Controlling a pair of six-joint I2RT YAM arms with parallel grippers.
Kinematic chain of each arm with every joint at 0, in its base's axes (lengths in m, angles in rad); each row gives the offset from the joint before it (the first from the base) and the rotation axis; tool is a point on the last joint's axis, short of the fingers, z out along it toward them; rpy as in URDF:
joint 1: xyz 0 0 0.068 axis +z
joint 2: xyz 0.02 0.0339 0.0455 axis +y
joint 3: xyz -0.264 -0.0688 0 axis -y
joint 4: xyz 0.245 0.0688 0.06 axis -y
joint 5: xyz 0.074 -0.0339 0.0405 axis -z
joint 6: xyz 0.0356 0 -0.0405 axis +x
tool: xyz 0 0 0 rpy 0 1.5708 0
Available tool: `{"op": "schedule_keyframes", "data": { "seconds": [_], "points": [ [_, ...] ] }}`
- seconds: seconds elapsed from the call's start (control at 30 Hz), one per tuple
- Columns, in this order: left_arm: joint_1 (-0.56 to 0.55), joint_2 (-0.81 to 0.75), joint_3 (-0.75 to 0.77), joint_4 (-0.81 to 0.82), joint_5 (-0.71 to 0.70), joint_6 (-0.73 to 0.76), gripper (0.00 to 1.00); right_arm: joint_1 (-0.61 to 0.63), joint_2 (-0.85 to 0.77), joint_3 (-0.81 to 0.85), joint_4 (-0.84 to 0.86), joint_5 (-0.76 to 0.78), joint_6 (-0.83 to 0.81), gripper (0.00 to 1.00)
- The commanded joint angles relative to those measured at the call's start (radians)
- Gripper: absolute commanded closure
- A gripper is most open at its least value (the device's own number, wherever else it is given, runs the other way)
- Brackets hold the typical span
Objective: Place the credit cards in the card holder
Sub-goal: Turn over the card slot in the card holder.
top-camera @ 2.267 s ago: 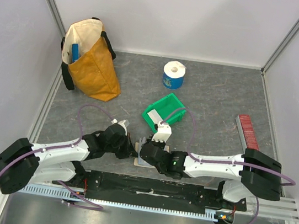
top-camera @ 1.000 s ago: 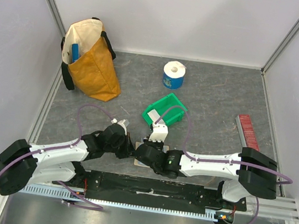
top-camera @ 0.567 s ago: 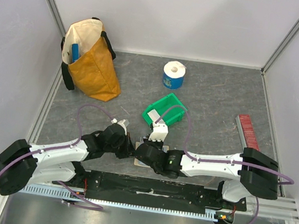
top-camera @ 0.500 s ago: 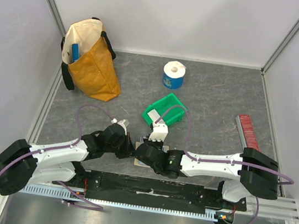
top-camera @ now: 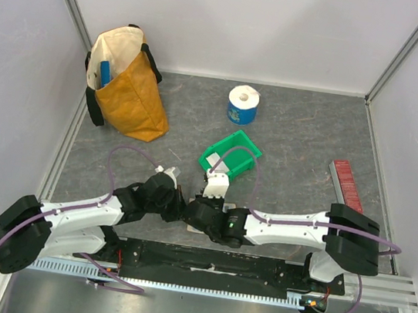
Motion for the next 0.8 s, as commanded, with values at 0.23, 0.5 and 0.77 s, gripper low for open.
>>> {"op": "schedule_keyframes", "data": {
  "seconds": [0.23,0.5,0.77],
  "points": [
    [-0.001,-0.045,0.015,0.014,-0.008,-0.031,0.98,0.104,0.141,0.255,-0.372,0.237,0.088,1.00],
    [-0.001,-0.050,0.002,0.016,-0.011,-0.032,0.98,0.122,0.149,0.303,-0.468,0.292,0.125,1.00],
    [-0.001,-0.047,-0.008,0.014,-0.015,-0.032,0.98,0.122,0.090,0.262,-0.454,0.291,0.109,1.00]
  ]
}}
